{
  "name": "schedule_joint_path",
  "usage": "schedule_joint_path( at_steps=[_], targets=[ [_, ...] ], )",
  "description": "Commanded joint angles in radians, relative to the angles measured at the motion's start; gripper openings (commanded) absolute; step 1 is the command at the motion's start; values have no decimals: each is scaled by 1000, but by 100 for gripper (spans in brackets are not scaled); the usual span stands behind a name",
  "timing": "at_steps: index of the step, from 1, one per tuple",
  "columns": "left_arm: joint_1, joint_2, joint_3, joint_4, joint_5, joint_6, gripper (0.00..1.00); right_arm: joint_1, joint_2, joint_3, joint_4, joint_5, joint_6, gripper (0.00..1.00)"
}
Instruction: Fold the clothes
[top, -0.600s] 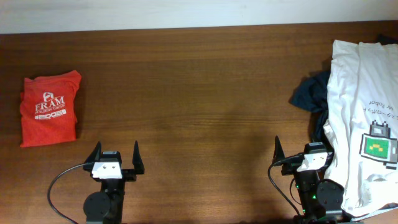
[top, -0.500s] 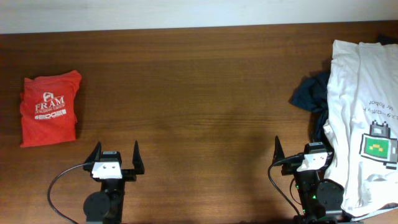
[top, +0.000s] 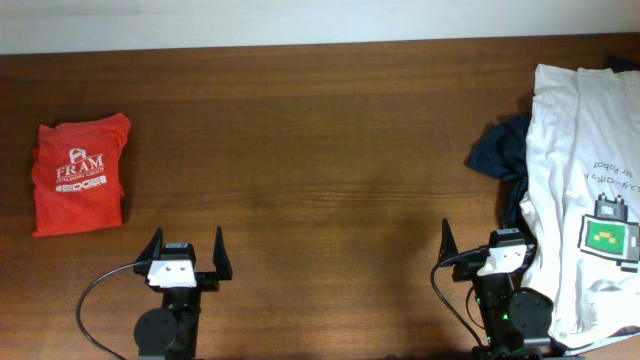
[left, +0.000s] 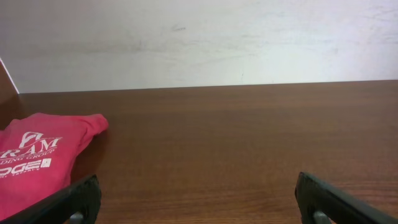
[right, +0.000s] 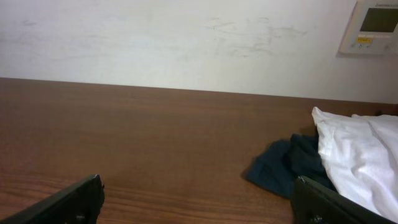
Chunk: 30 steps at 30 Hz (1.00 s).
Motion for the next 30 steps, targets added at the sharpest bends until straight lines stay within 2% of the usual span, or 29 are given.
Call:
schedule_joint_path(
  at_steps=[1, 7, 10, 12, 13, 16, 21, 23, 26, 27, 28, 30],
  targets=[
    [5, 0, -5, -1, 11, 12, 99, -3, -3, -5, -5, 5, -6, 99],
    [5, 0, -5, 2, 11, 11, 99, -3, -3, -5, -5, -6, 9, 99],
    [5, 1, -1, 11, 32, -7, 99, -3, 0, 6, -19, 9, 131, 99],
    [5, 1, 39, -47, 102, -8, 99, -3, 27, 61, -83, 10, 133, 99],
    [5, 3, 84, -132, 101, -8, 99, -3, 66, 105, -114, 13, 133, 99],
    [5, 96, 215, -261, 101, -7, 99, -3, 288, 266, -182, 12, 133, 99],
    [5, 494, 489, -379, 102, -7, 99, -3, 872, 703, -533, 12, 124, 99],
    [5, 613, 584, -419, 127, -7, 99, -4, 1002, 804, -596, 16, 121, 99],
    [5, 764, 674, -434, 195, -7, 99, -12, 1182, 873, -610, 305, 133, 100],
    [5, 782, 674, -435, 195, -7, 99, -47, 1256, 873, -612, 451, 177, 96],
    [5, 791, 674, -435, 195, -7, 99, -97, 1325, 873, -615, 498, 179, 86],
    [5, 792, 674, -435, 195, -7, 99, -185, 1403, 873, -617, 498, 223, 81]
  ],
)
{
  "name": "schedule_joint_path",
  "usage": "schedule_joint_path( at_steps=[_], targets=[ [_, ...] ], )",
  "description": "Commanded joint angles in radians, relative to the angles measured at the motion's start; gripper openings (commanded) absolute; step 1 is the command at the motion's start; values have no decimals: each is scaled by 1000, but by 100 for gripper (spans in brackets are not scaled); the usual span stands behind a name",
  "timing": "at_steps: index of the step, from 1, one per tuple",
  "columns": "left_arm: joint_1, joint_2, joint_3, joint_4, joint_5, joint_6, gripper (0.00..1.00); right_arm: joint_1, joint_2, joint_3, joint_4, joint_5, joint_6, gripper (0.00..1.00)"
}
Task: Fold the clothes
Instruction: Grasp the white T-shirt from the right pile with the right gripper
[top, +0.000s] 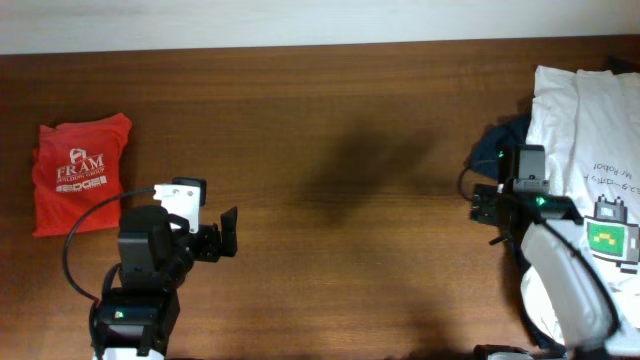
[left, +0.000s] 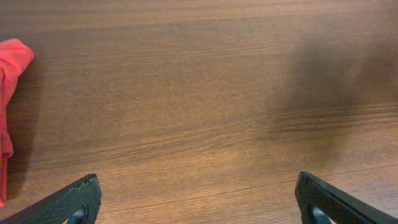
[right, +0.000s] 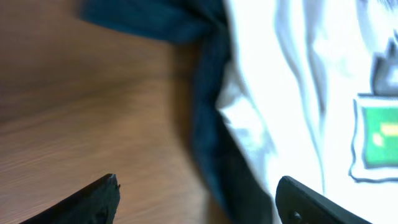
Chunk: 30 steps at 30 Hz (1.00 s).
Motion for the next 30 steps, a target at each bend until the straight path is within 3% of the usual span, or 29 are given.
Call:
schedule_joint_path(
  at_steps=[1, 6, 11, 13, 17, 26, 27, 29, 30],
  targets=[
    [5, 2, 21, 1, 18, -3, 99, -128, 81, 15, 8, 95, 102, 79],
    [5, 2, 21, 1, 18, -3, 99, -235, 102, 12, -1, 6, 105, 53],
    [5, 2, 21, 2, 18, -3, 99, -235, 102, 12, -69, -16, 104, 54],
    [5, 2, 21, 2, 18, -3, 99, -235, 102, 9, -71, -16, 105, 47],
    [5, 2, 21, 2, 18, -2, 99, -235, 103, 0, -64, -16, 105, 44],
    [5, 2, 21, 2, 18, -3, 99, -235, 157, -10, -67, -1, 105, 45],
    [5, 2, 21, 2, 18, -2, 99, -235, 161, -10, -66, -1, 105, 38],
    [5, 2, 21, 2, 18, -2, 99, -235, 161, -10, -63, -1, 119, 11],
    [5, 2, 21, 2, 18, -2, 99, -235, 161, -5, -63, -1, 119, 4]
  ],
)
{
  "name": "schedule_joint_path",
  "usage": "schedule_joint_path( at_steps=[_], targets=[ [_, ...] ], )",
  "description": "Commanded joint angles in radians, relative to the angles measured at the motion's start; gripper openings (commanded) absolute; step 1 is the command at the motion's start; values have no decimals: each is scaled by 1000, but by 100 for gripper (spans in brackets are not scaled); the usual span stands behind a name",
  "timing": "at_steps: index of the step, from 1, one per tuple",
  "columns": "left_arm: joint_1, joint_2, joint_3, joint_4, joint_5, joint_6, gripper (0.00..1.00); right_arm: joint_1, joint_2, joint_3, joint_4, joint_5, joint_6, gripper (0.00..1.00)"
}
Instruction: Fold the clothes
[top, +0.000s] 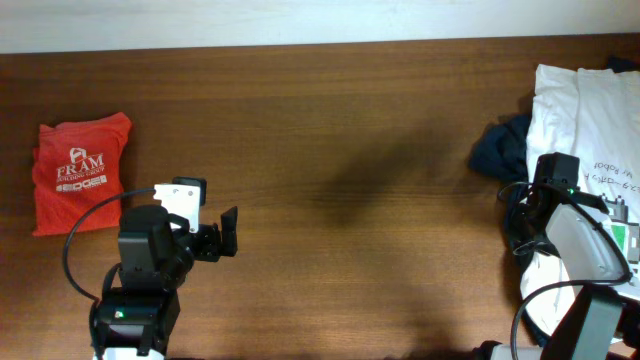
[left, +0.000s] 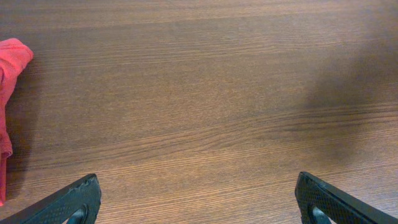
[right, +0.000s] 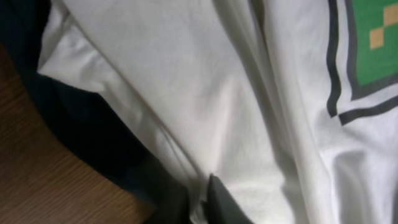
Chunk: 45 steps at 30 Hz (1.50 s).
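Note:
A white T-shirt (top: 585, 120) with a green pixel print lies crumpled at the table's right edge, over a dark blue garment (top: 500, 150). My right gripper (top: 527, 222) is at the shirt's left hem. In the right wrist view its fingers (right: 217, 202) are pinched together with white T-shirt fabric (right: 217, 93) between them, and the dark blue garment (right: 81, 143) lies beside. A folded red shirt (top: 80, 178) rests at the far left. My left gripper (top: 200, 240) hovers open over bare wood, nothing between its fingers (left: 78, 202), with the red shirt's corner (left: 9, 62) at the left.
The brown wooden table (top: 330, 150) stretches bare between the red shirt and the pile on the right. A white wall runs along the table's far edge. Cables trail from both arm bases near the front edge.
My right gripper was open above the pile's left edge; now it is down at the white T-shirt's hem and shut on the fabric. The left arm has not moved.
Both grippers stood open and low at the table's front edge, facing the wall. Then the left was raised over the bare wood right of the red shirt, and the right was open over the pile. Now the right is shut on the white shirt.

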Motion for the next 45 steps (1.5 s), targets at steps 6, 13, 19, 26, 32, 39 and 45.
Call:
schedule_joint_path(
  at_steps=[6, 13, 19, 26, 32, 39, 45],
  targets=[
    [5, 1, 21, 3, 17, -2, 99, -5, -4, 240, -190, 8, 8, 4],
    [5, 1, 21, 6, 18, -3, 99, -2, -12, 584, -472, -982, -582, 4],
    [5, 1, 21, 6, 18, -2, 99, 339, -14, 592, -526, -1225, -721, 4],
    [5, 1, 21, 6, 18, -3, 99, 802, 127, 592, -156, -1007, -411, 4],
    [5, 0, 21, 10, 128, -3, 99, 805, 158, 601, -67, -619, -215, 99],
    [-15, 280, 20, 14, 351, -3, 89, 525, 70, 603, -406, -619, -213, 99],
    [-187, 811, 20, 215, 515, -3, 66, 460, 70, 603, -456, -618, -213, 99]
  ],
)
